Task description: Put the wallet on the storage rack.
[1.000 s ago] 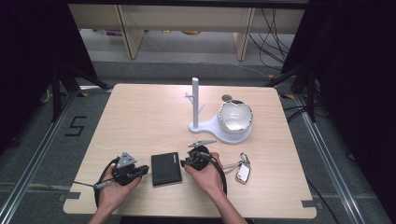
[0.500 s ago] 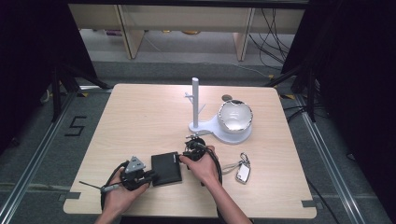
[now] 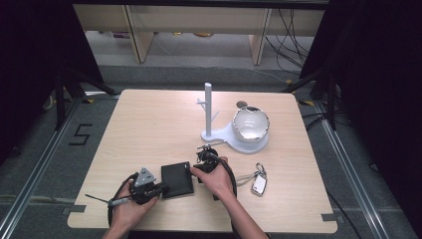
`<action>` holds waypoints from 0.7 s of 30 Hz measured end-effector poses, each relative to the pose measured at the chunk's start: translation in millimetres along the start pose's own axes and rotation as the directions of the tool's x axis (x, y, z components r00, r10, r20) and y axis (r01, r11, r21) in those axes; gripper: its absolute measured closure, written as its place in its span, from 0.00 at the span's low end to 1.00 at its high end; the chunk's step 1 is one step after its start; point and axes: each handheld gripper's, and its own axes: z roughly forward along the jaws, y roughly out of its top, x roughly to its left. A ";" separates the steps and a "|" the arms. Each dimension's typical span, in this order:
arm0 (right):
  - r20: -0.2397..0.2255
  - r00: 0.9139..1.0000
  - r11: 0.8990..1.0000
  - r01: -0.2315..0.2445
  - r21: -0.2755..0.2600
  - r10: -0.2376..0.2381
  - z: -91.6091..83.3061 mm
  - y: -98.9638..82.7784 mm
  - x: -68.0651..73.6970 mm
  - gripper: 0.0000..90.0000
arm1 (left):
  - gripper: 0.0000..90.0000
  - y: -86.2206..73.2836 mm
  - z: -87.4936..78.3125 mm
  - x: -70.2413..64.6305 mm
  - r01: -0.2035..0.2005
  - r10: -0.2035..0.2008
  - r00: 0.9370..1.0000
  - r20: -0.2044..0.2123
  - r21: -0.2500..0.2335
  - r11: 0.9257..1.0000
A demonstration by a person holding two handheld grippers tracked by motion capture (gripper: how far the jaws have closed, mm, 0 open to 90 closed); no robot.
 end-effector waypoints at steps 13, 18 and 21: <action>-0.050 0.998 0.994 -0.039 0.099 0.045 -20.3 -44.8 15.8 0.66 | 0.96 -0.7 0.0 1.5 -0.001 0.001 1.000 -0.003 0.007 1.000; -0.085 0.993 0.993 -0.072 0.089 0.079 -20.6 -49.7 16.2 0.66 | 0.97 -1.2 0.8 0.9 0.004 -0.004 1.000 -0.009 -0.004 1.000; -0.087 0.991 0.992 -0.091 0.092 0.099 -19.7 -49.8 17.9 0.65 | 0.97 -1.6 0.4 0.4 0.012 -0.012 1.000 0.002 -0.011 1.000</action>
